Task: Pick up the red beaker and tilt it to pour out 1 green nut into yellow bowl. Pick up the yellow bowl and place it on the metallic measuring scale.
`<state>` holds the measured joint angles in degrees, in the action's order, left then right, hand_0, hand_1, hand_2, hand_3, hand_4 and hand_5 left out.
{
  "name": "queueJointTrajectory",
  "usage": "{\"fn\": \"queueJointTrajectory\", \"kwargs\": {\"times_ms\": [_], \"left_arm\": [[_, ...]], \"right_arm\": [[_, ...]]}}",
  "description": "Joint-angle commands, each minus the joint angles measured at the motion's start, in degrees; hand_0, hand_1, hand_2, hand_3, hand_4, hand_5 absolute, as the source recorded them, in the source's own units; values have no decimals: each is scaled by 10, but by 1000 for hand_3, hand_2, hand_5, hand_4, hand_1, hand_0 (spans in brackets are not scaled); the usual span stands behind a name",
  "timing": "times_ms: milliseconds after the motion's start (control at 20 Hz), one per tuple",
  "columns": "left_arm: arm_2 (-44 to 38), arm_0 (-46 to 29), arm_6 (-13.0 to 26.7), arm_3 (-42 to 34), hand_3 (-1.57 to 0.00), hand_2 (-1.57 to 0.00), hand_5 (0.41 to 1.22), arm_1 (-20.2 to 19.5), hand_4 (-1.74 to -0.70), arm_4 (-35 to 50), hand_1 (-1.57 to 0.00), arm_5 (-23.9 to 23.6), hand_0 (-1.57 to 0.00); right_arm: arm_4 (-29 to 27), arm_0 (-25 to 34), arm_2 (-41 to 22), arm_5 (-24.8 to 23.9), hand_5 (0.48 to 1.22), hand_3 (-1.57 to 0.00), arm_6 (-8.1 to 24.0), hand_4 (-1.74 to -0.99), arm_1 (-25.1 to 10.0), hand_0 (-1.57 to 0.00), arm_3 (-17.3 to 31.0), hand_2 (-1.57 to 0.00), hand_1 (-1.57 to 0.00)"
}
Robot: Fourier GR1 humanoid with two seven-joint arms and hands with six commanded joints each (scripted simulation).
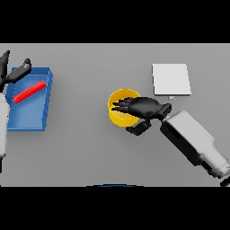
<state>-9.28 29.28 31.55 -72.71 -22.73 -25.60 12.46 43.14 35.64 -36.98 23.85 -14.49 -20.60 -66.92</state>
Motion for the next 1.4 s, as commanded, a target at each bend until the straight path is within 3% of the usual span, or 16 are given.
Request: {"fn": "queueJointTrajectory", "kwargs": {"times_ms": [0,100,250,350,400,500,600,750,950,1150,1350], "left_arm": [[-1,3,3,2,1,1,732,-1,-794,-1,1,0,1],[-1,-4,10,-9,1,1,730,1,-796,3,1,3,1],[-4,-2,11,-15,1,1,729,-2,-793,6,1,5,1],[-1,-4,11,-12,1,1,732,-2,-788,4,1,7,1],[1,4,11,-2,1,1,733,2,-791,3,1,5,1],[-1,-3,3,-9,1,1,736,0,-793,2,1,1,1],[0,6,6,-1,1,1,734,0,-793,1,1,2,1],[0,-1,3,-5,1,1,727,-1,-790,2,1,3,1],[2,-3,-2,-6,1,1,727,1,-783,1,1,2,1],[-2,-1,-3,-1,1,1,733,-5,-788,-2,1,-2,1],[-5,0,-12,-5,1,1,737,-6,-800,5,1,2,1]], "right_arm": [[-2,2,2,4,768,-88,7,-1309,2,1,4,-52,1],[-5,1,6,4,838,-178,6,-1365,2,-68,9,-140,-69],[1,3,-1,10,999,-419,13,-1479,3,-469,3,-379,-376],[4,2,-5,11,1079,-834,11,-1469,3,-780,1,-590,-649],[-2,3,-2,16,1108,-978,1,-1521,-2,-938,1,-787,-806],[-3,1,-5,18,1148,-1030,5,-1594,-3,-1166,-3,-1069,-1081],[-4,5,-6,21,1175,-1089,-3,-1642,-8,-1312,-4,-1250,-1258],[-5,7,-2,24,1197,-1153,17,-1683,-11,-1438,-9,-1406,-1411],[-29,17,14,54,1211,-1350,30,-1711,-26,-1517,-42,-1504,-1505],[-46,22,33,73,1217,-1325,41,-1721,-57,-1549,-83,-1543,-1544],[-54,45,36,93,1218,-1353,72,-1724,-51,-1562,-80,-1559,-1551]]}}
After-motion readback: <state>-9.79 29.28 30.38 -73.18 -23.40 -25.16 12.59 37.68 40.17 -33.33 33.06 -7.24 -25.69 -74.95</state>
